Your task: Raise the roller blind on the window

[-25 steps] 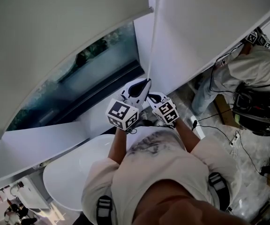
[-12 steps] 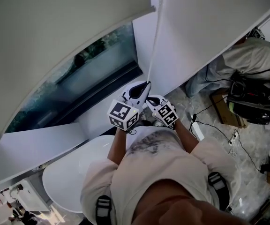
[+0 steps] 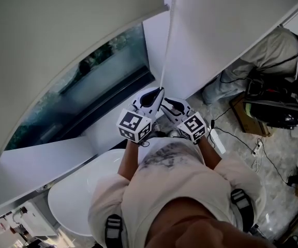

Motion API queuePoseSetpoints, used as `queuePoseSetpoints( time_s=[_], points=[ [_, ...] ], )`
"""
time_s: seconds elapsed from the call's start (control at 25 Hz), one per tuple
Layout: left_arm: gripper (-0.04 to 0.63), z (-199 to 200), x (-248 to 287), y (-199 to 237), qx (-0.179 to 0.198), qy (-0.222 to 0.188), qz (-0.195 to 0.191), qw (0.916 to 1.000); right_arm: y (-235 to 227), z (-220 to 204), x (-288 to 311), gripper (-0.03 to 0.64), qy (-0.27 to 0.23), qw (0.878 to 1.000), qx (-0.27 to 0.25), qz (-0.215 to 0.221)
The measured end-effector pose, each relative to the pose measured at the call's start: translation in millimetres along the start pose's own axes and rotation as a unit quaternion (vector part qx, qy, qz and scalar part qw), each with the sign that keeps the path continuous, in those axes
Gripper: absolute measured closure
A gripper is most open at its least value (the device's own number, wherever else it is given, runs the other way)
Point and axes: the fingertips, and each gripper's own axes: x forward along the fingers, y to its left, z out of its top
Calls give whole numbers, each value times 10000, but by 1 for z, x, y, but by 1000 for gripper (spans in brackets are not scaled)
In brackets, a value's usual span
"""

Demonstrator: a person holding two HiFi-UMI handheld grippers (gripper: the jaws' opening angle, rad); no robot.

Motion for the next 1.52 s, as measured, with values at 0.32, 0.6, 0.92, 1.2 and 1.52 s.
queuePoseSetpoints(
  time_s=[0.32,0.6,0.92,1.2,1.52],
  points=[
    [588,2,-5,-2,-54,-59,-15,10000,-2,126,-44,457,-899,9951,-399,-134],
    [588,6,0,-9,-44,-77,-58,9999,8,230,-69,458,-1826,9799,-805,25],
    [588,0,6,-11,-26,-90,-81,9999,4,281,-69,459,-2175,9698,-1101,62],
    [588,-1,4,-8,-1,-72,-42,10000,2,310,-68,524,-2317,9655,-1180,107],
    [588,4,6,-4,-2,-133,1,9999,-5,316,-67,554,-2325,9712,-484,190]
  ],
)
